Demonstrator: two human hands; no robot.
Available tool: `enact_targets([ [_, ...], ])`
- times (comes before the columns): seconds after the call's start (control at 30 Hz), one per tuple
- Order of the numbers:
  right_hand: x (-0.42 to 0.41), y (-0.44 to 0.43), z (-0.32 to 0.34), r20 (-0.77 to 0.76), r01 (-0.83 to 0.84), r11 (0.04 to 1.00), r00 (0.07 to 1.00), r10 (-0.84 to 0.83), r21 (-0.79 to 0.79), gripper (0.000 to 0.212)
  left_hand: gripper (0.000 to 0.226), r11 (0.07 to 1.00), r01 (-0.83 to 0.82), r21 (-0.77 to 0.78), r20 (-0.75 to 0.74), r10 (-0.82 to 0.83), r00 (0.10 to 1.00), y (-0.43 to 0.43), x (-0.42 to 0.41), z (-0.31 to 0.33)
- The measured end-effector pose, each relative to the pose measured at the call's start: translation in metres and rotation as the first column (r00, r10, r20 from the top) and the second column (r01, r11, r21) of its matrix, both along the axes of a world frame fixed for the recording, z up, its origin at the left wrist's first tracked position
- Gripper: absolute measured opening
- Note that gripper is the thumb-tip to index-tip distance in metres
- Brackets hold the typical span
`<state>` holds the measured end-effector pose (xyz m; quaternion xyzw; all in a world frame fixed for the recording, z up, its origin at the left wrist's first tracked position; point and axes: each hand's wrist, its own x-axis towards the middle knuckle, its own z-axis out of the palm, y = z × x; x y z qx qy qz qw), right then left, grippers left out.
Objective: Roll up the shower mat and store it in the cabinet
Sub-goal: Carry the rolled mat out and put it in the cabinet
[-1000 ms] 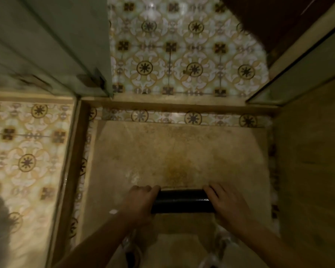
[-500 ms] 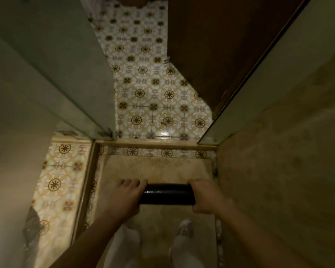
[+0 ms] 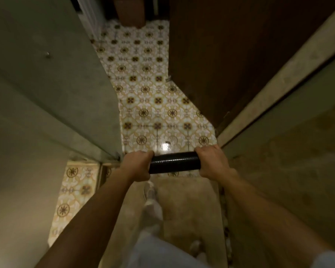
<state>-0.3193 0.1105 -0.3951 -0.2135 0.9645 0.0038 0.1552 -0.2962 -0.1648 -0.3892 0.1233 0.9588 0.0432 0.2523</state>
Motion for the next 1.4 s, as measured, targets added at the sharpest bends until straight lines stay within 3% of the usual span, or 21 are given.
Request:
enact_targets([
  [0.23, -0.121, -0.074, 0.032, -0.170, 0.013, 1.000, 0.985, -0.013, 0.000, 0.044, 0.051, 1.000, -0.012, 0.006, -0.200, 0.013, 0.980, -0.073, -0.119, 0.022],
  [0.43, -0.211, -0.106, 0.048, -0.206, 0.017, 1.000, 0.978, -0.014, 0.013, 0.052, 0.049, 0.999, -0.010, -0.031, -0.309, 0.000, 0.951, -0.103, -0.206, 0.042],
  [0.87, -0.470, -0.119, 0.017, -0.184, -0.077, 0.995, 0.981, 0.064, -0.063, 0.051, 0.046, 0.990, -0.132, -0.053, -0.310, 0.110, 0.945, -0.111, -0.439, 0.018],
  [1.07, -0.595, -0.118, 0.023, -0.158, -0.139, 0.990, 0.978, 0.133, -0.025, 0.054, 0.045, 0.978, -0.202, -0.051, -0.304, 0.177, 0.936, -0.104, -0.542, 0.020],
  [1.4, -0.732, -0.158, 0.018, -0.131, -0.226, 0.974, 0.966, 0.225, 0.003, 0.062, 0.043, 0.965, -0.258, -0.057, -0.292, 0.231, 0.928, -0.134, -0.655, 0.022],
])
